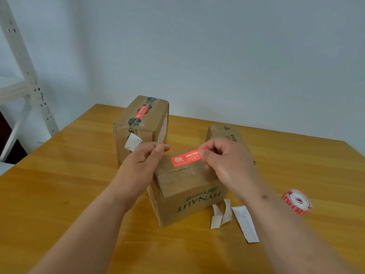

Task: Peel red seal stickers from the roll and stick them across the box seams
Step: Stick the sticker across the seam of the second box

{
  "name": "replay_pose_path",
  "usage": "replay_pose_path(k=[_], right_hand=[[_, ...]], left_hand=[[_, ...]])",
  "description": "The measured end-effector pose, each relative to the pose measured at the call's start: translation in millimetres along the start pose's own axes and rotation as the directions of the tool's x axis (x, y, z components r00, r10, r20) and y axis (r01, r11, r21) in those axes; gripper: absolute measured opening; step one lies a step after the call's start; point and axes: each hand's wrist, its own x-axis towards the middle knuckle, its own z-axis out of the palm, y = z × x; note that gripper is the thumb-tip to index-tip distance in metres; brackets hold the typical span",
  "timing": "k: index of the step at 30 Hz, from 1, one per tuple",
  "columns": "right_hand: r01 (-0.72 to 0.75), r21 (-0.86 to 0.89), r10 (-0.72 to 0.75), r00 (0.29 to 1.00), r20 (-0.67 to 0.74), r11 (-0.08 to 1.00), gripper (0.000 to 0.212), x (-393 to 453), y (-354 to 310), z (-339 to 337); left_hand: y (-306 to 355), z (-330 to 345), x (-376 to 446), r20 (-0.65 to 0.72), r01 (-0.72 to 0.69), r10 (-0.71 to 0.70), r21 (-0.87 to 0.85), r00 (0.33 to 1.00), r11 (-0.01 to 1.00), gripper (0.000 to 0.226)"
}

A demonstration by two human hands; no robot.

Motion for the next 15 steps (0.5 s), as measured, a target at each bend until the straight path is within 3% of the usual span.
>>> replay_pose_path(k=[4, 8, 15], right_hand=[[0.016, -0.052, -0.015, 1.000, 0.024, 0.999, 0.014, 1.8, -0.5, 1.0], [0.012, -0.059, -0.010, 0.999, 0.037, 0.998, 0.015, 2.3, -0.3, 2.0], [0.043, -0.155, -0.035, 0.998, 0.052, 0.987, 0.015, 2.7, 2.4, 5.5]], left_hand=[[12.6, -2.2, -2.7, 0.001, -0.028, 0.028, 0.117, 1.000, 0.993, 0.039], [16.3, -1.1, 0.0, 0.064, -0.012, -0.005, 0.264, 0.998, 0.964, 0.026], [18.7, 2.7, 0.2, 0.067, 0.021, -0.041, 0.274, 0.997, 0.962, 0.025]])
